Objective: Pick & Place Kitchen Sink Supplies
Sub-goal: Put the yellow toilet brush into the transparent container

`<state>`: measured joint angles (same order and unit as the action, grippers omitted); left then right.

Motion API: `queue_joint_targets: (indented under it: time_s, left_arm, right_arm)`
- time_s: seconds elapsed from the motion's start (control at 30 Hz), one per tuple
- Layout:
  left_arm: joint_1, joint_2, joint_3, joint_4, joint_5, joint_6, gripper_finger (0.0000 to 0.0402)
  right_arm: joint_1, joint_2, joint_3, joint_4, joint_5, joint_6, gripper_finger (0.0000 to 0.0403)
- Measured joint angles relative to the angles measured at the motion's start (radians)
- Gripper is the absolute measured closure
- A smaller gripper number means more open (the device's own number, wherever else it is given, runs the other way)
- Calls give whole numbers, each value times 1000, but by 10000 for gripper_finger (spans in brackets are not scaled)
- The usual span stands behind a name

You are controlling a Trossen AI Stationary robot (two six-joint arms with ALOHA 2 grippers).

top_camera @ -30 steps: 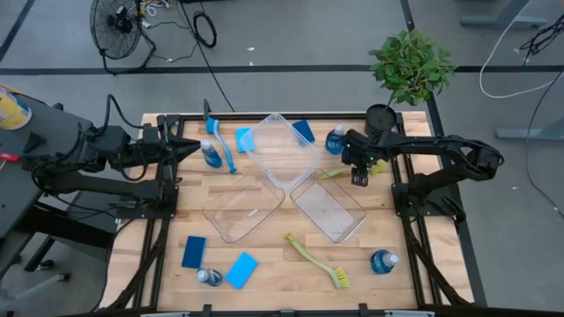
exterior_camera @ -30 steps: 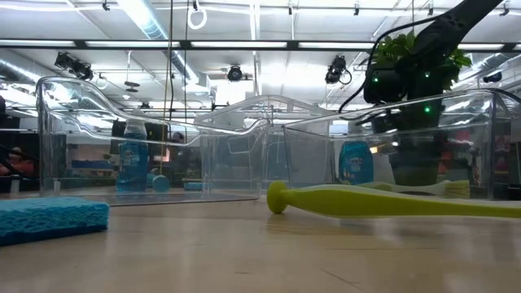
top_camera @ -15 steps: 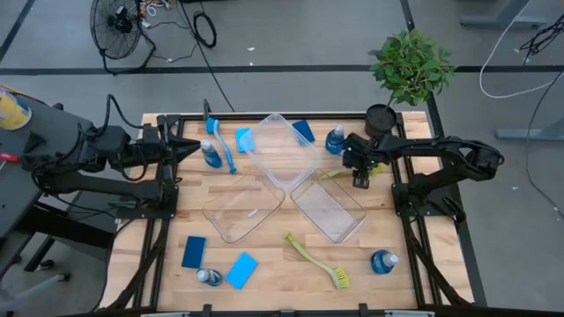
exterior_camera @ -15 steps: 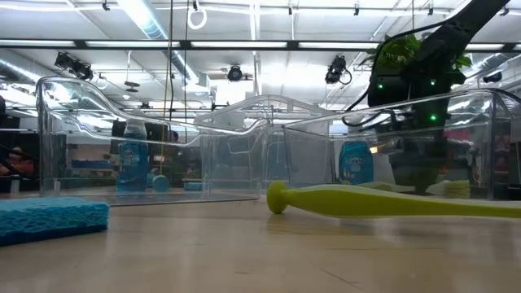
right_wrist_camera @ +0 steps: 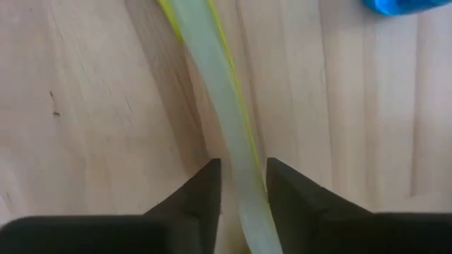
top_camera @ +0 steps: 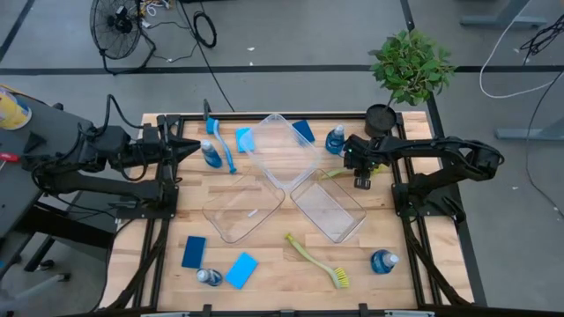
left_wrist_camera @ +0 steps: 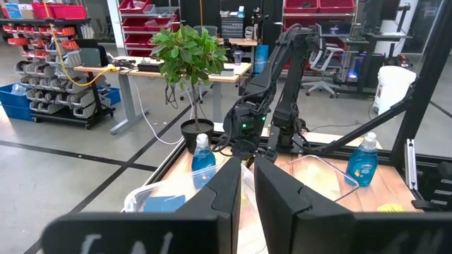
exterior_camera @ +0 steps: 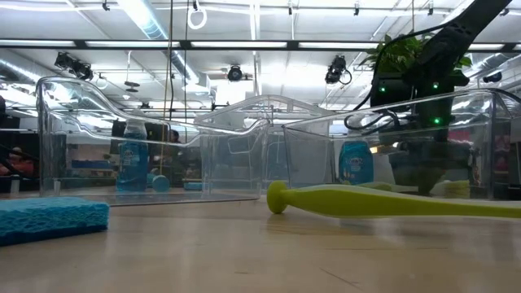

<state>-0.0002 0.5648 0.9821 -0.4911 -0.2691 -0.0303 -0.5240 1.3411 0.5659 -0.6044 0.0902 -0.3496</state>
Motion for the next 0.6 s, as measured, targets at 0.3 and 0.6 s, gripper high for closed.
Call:
queue_joint_targets:
  time_s: [0.3, 0.6]
  left_arm:
    - [0, 0, 0, 0, 0, -2, 353]
    - [0, 0, 0, 0, 0, -1, 353]
  right_arm:
    - [0, 0, 0, 0, 3, -3, 359]
    - [0, 0, 0, -1, 2, 0, 358]
